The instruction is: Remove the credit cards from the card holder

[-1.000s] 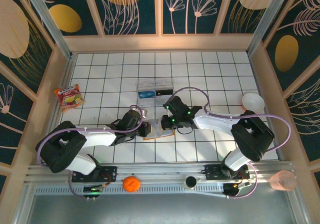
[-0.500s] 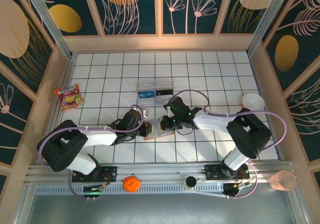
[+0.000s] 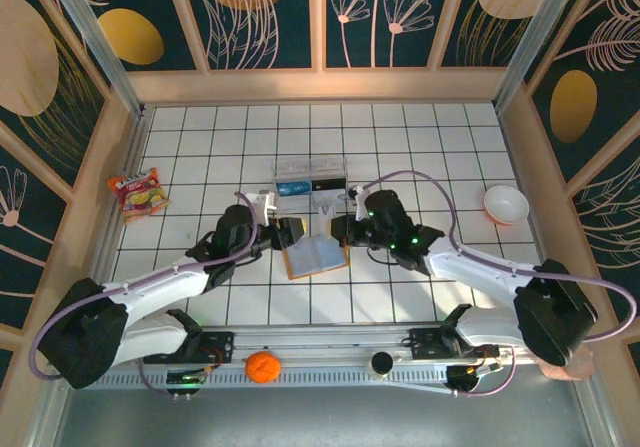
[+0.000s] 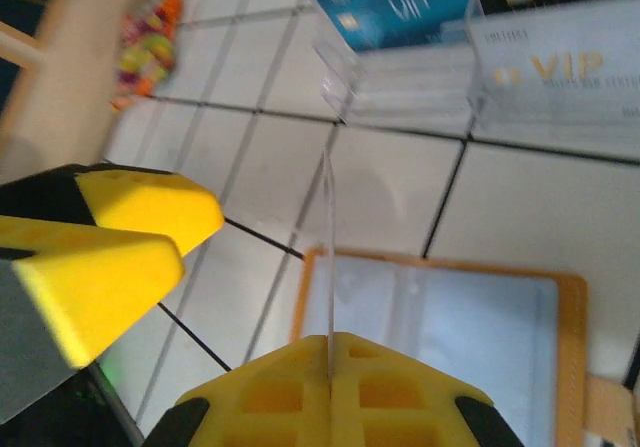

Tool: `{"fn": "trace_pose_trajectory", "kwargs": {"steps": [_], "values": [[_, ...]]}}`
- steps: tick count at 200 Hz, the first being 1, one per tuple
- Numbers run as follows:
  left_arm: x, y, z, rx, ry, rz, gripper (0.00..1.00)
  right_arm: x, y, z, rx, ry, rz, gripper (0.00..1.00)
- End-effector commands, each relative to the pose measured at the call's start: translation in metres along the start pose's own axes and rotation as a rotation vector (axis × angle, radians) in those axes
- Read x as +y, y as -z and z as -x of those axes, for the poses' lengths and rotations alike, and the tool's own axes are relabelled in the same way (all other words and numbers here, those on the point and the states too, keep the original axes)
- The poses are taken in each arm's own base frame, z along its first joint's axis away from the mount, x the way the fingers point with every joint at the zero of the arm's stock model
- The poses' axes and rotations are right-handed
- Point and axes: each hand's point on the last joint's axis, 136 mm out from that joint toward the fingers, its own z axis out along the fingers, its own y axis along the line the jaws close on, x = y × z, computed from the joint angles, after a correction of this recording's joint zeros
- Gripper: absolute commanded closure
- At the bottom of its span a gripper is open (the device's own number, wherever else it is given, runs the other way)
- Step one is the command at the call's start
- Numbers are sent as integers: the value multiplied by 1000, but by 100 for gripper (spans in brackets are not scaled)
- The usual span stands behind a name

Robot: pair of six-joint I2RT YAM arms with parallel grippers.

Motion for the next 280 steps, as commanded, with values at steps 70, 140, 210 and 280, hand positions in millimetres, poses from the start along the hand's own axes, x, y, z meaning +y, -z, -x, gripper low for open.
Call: {"fn": "trace_pose_trajectory", "kwargs": {"steps": [70, 140, 210, 280], "values": [[-73, 35, 32, -153, 16, -419, 53, 88, 48, 53, -237, -3, 539, 100], [-91, 46, 33, -155, 16, -526, 72, 94, 36, 47, -197, -26, 572, 100], [-94, 45, 35, -144, 6, -522, 100, 85, 15, 34, -135, -42, 496, 100], [-78, 19, 36, -17, -122, -300, 100, 21, 59, 62, -296, 22, 114, 66]]}}
